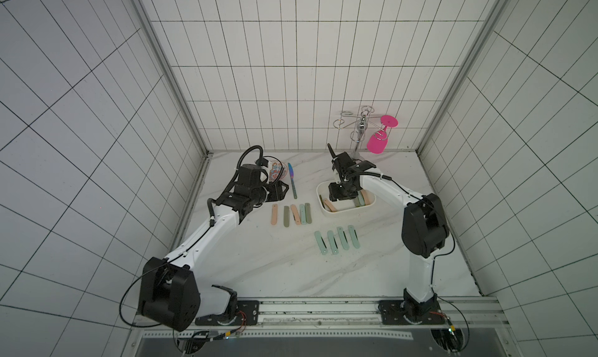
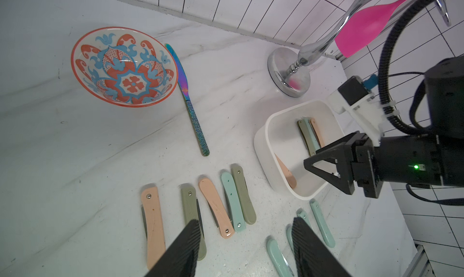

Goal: Take the fruit knife out of the storage box
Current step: Adjust the fruit knife in the storage box.

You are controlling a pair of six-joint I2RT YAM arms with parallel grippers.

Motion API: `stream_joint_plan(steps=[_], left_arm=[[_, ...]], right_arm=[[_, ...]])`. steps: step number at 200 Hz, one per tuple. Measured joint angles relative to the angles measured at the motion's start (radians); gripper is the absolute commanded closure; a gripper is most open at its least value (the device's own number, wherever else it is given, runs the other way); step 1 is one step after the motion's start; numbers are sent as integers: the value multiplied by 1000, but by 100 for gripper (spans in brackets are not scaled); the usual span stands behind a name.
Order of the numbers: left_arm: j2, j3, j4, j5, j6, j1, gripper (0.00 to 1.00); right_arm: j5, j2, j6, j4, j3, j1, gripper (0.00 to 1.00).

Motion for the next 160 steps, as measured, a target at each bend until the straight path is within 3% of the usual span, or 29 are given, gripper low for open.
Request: stream_joint_plan(steps=[75, 120, 160], left_arm=[[81, 48, 13, 6, -11, 0, 39], [112, 62, 13, 17, -11, 2, 39], [123, 62, 13, 30, -11, 13, 39]], right_arm=[[-92, 150, -45, 6, 68, -5, 41], [-80, 177, -50, 8, 70, 10, 38], [9, 204, -50, 8, 70, 14, 50]])
